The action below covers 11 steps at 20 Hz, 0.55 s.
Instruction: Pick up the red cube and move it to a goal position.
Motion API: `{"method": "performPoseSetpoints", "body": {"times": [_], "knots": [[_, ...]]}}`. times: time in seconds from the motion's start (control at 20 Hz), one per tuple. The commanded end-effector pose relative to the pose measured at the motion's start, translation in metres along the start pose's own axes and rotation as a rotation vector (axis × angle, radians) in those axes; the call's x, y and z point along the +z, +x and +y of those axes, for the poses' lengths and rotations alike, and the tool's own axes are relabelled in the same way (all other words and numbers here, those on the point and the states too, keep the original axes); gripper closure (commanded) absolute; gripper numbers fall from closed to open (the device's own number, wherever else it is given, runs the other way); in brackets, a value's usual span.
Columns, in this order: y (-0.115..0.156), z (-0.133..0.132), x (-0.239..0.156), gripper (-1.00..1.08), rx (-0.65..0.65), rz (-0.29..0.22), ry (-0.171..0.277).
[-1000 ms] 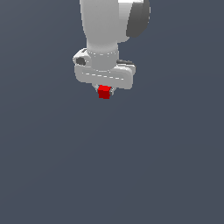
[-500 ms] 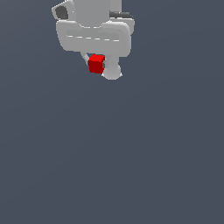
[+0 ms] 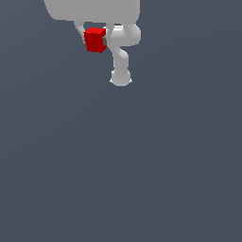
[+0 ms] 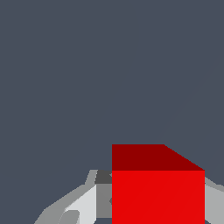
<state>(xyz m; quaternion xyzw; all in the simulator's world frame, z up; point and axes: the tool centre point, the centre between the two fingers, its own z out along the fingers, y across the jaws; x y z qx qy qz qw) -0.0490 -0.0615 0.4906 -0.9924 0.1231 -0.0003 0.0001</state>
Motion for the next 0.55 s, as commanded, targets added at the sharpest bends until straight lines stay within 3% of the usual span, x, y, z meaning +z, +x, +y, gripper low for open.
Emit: {"method": "performPoseSetpoints", "body": {"times": [0.0, 0.5], "knots": [[0.000, 0.002, -0.012, 1.08, 0.000, -0.001, 0.000], [0.002, 0.005, -0.028, 1.08, 0.000, -0.001, 0.000]]}}
